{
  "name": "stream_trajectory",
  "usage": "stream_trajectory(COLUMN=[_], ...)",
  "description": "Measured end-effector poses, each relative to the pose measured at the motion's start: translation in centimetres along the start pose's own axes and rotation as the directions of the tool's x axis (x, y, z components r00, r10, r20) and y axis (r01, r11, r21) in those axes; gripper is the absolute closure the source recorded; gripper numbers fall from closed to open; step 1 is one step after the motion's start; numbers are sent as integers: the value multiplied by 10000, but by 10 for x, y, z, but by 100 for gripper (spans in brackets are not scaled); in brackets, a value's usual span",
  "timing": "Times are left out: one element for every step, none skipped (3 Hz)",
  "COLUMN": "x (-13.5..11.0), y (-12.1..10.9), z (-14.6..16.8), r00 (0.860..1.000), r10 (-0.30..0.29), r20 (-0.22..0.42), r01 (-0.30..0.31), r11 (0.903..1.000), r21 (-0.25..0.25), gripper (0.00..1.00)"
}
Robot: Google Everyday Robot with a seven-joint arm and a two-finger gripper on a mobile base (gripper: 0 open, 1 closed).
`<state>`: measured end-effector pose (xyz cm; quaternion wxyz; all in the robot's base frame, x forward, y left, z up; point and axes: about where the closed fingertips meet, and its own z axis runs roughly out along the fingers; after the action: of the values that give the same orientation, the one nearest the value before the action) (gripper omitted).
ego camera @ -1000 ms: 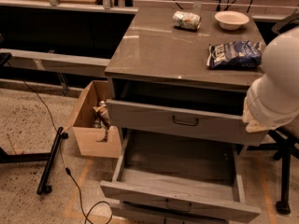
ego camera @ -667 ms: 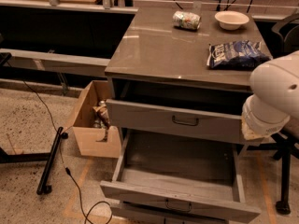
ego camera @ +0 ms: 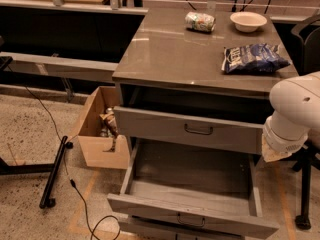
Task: Close middle drawer
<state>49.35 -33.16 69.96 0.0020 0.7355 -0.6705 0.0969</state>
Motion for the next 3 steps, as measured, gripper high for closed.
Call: stream_trajectory(x=[0, -13, -39], y=[0, 26, 68], z=[-2, 39, 93], r00=[10000, 9969, 9783], r10=[-2, 597, 1316], r20=[-15, 505, 1597], r01=[2, -561, -1115], r11=[10000, 9960, 9853], r21=[26, -701, -1292], gripper=[100, 100, 100])
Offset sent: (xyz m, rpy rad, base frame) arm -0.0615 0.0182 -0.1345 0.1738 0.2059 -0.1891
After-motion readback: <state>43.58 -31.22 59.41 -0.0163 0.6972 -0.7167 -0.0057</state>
